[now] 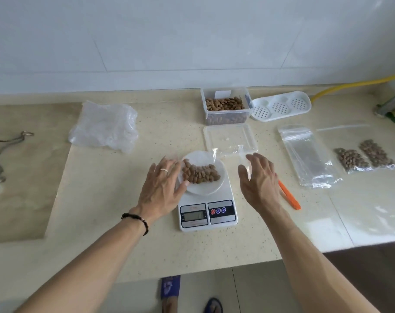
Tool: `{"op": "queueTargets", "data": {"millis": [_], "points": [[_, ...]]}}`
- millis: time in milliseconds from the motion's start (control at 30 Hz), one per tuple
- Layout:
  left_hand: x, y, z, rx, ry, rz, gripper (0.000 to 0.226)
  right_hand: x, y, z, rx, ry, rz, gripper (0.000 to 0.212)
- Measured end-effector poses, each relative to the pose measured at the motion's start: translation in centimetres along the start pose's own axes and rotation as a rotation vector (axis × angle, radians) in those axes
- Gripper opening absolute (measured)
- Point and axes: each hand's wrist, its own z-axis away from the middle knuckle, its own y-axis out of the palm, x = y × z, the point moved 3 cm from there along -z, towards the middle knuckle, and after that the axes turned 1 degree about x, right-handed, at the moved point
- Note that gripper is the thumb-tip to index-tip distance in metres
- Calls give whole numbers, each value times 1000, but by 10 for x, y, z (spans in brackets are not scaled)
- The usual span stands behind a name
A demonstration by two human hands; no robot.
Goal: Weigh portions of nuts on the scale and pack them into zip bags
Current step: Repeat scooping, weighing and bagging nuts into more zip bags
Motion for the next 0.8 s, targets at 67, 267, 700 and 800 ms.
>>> {"op": "queueTargets", "data": {"millis": [67, 267, 700, 800], "points": [[-2, 8, 22, 27, -25, -55, 76, 4, 2, 13, 70, -80, 63, 50], [-12, 32, 69, 88, -110, -83, 88, 1, 13, 49, 222, -192, 169, 61], [-18, 36, 94, 46, -166, -85, 90, 5, 8, 69, 231, -233, 168, 61], [-19, 36, 94, 51, -164, -82, 91, 5, 8, 68, 222, -226, 157, 62]]}}
